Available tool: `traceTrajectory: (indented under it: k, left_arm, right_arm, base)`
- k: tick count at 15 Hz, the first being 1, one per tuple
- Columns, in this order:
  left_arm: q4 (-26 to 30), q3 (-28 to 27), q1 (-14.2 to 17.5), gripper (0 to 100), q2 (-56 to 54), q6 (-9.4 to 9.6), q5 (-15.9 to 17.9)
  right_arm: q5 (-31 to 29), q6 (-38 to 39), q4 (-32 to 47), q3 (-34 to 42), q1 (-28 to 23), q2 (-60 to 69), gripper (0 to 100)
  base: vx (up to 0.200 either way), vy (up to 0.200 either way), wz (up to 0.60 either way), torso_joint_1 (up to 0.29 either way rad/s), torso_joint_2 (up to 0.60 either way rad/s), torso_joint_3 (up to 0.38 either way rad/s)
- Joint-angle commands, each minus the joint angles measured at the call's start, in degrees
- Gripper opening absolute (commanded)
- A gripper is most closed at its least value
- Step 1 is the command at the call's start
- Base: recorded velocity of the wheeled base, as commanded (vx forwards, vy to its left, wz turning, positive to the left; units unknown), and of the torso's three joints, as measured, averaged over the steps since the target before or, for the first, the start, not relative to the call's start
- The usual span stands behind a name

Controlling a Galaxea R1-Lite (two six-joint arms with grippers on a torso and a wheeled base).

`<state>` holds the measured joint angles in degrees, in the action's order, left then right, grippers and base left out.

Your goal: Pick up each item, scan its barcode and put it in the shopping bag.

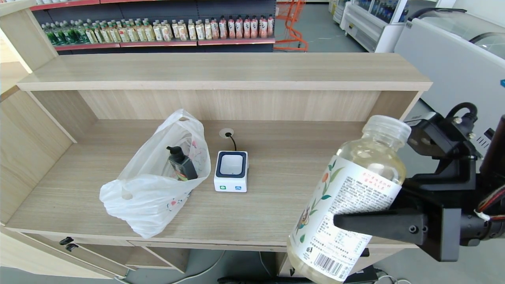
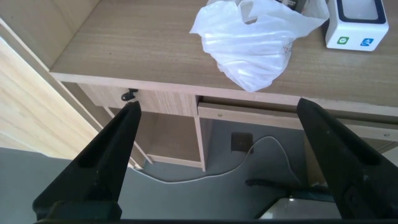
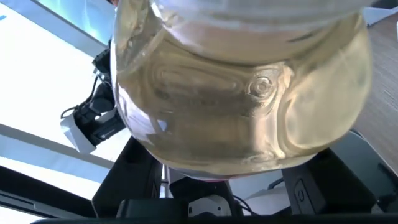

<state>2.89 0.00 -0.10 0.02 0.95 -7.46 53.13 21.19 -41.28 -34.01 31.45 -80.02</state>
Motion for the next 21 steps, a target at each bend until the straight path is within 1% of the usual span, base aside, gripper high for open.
traceTrajectory:
  k: [1,13,15,16,17,19,20,21]
  left_arm:
    - [0.0,0.0,0.0,100,0.0,0.02,0.0]
    - [0.0,0.0,0.0,100,0.0,0.02,0.0]
    - [0.0,0.0,0.0,100,0.0,0.02,0.0]
    - [0.0,0.0,0.0,100,0.1,0.02,0.0]
    - [0.0,0.0,0.0,100,0.0,0.02,0.0]
    - [0.0,0.0,0.0,100,0.1,0.02,0.0]
    - [0.0,0.0,0.0,100,0.0,0.02,0.0]
    - [0.0,0.0,0.0,100,0.0,0.02,0.0]
  right_arm:
    - [0.0,0.0,0.4,-0.4,0.1,0.8,0]
    - [-0.1,-0.5,0.5,-0.6,-0.3,1.3,0]
    - [-0.2,-3.2,0.4,-0.5,-0.5,1.2,0]
    - [-0.3,-11.0,0.4,-0.4,-2.2,0.5,0]
    - [-0.4,-22.7,0.5,0.2,-5.8,-1.2,0]
    - [-1.2,-52.3,1.3,-0.3,-15.5,-5.0,0]
    - [-4.4,-66.4,1.3,-0.5,-19.2,-5.9,0]
    - [-8.9,-74.1,1.2,-0.6,-22.2,-6.0,0]
  base:
    - [0.0,0.0,0.0,0.0,0.0,0.0]
    - [0.0,0.0,0.0,0.0,0.0,0.0]
    - [0.0,0.0,0.0,0.0,0.0,0.0]
    - [0.0,0.0,0.0,0.0,0.0,0.0]
    - [0.0,0.0,0.0,0.0,0.0,0.0]
    - [0.0,0.0,0.0,0.0,0.0,0.0]
    - [0.0,0.0,0.0,0.0,0.0,0.0]
    - [0.0,0.0,0.0,0.0,0.0,0.0]
